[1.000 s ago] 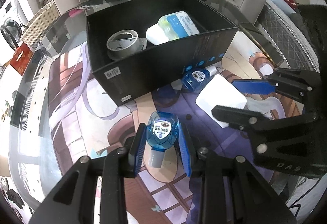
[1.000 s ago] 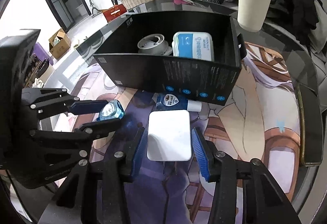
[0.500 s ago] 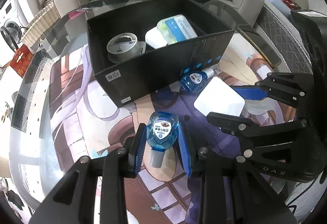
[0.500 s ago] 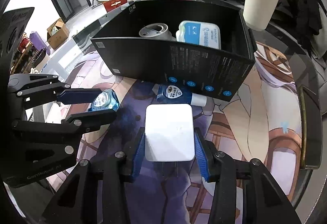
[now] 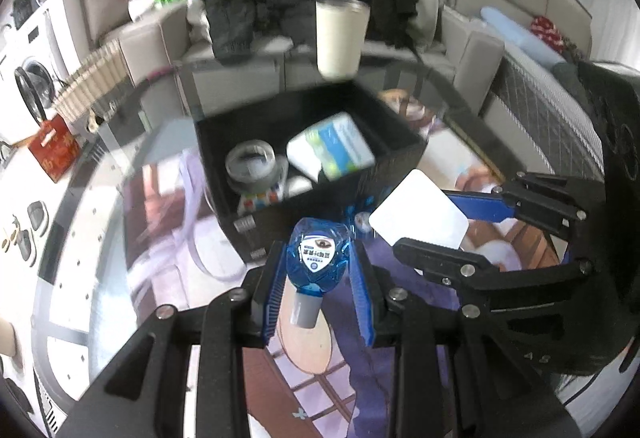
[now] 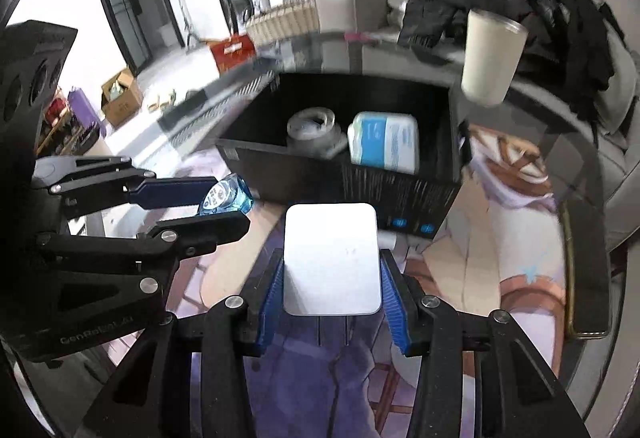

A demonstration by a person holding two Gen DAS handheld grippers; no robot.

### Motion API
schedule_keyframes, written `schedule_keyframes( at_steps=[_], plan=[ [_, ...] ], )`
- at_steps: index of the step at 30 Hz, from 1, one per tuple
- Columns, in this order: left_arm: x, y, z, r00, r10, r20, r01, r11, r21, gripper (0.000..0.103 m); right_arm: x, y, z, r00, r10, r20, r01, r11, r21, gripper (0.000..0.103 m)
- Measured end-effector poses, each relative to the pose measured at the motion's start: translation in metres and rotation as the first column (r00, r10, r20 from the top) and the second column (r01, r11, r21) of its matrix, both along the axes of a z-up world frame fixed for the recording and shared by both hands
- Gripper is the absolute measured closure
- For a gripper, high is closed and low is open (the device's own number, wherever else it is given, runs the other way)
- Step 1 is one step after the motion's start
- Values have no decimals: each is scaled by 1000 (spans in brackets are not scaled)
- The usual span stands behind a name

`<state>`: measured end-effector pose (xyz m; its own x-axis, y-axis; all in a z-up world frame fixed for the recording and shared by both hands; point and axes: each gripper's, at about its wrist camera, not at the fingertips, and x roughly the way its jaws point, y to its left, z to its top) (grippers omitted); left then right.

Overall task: Organize rigid objects
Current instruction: 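Lift the blue bottle with the left gripper while the right lifts the charger, then carry the blue bottle and white charger in both grippers over the black box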

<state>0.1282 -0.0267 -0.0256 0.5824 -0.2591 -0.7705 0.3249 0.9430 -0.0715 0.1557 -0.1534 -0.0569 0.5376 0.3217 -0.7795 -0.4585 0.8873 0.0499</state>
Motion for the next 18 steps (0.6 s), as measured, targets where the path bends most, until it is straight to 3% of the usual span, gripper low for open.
schedule_keyframes(
  at_steps=[3,6,9,11,14,18],
  plan=[
    [-8,3,21,994,16,104,-15,1000,-19,74,-12,0,22,993,-6,116,4,1000,21,58],
    [-21,7,44,972,44,230,-35,998,-45,74,-26,-4,45,973,-25,232,13,998,55,58],
    [-40,12,67,927,64,368,-42,997,-68,74,-41,-8,66,932,-53,358,22,996,90,58],
    [-51,15,76,905,72,419,-42,996,-80,74,-54,-11,80,893,-68,445,23,994,105,58],
    [-58,18,84,886,74,457,-37,995,-90,74,-74,-12,96,841,-80,534,16,992,123,58],
    [-55,22,85,891,85,445,-42,994,-105,74,-80,-11,104,841,-77,536,5,991,134,58]
  ],
)
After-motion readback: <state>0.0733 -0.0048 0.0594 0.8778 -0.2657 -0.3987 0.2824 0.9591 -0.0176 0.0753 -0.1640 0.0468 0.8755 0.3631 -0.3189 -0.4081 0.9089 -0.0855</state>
